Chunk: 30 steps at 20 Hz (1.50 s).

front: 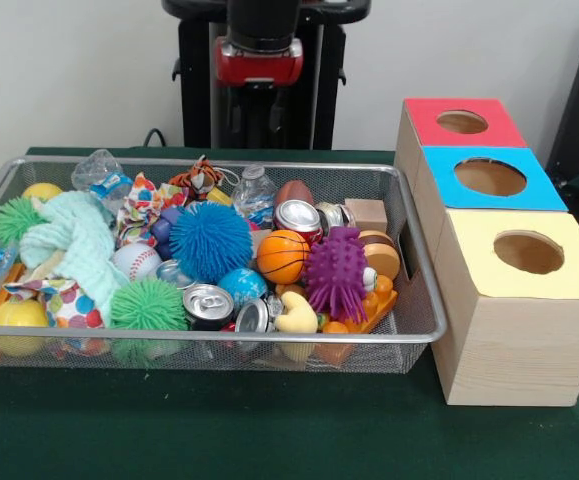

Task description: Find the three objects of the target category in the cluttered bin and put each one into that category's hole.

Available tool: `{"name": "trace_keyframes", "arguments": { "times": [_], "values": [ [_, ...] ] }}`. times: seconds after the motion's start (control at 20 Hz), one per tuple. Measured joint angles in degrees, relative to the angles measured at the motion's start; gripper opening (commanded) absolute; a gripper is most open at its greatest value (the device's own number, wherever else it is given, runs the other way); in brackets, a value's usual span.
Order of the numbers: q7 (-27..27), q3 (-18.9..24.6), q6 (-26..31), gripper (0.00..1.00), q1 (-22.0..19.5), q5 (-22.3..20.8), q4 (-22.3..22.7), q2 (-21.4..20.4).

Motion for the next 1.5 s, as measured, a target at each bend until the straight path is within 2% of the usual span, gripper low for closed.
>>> {"name": "trace_keyframes", "arguments": {
  "times": [0.35,1.0,1.5],
  "values": [
    [0.0,4.4,3.1,1.0,-4.7,-4.4,-4.6,2.0],
    [-1.8,12.7,15.3,1.0,-11.6,-11.5,-12.6,3.5],
    [-3.9,14.7,17.1,1.0,-15.1,-18.2,-14.6,3.5]
  ]
}}
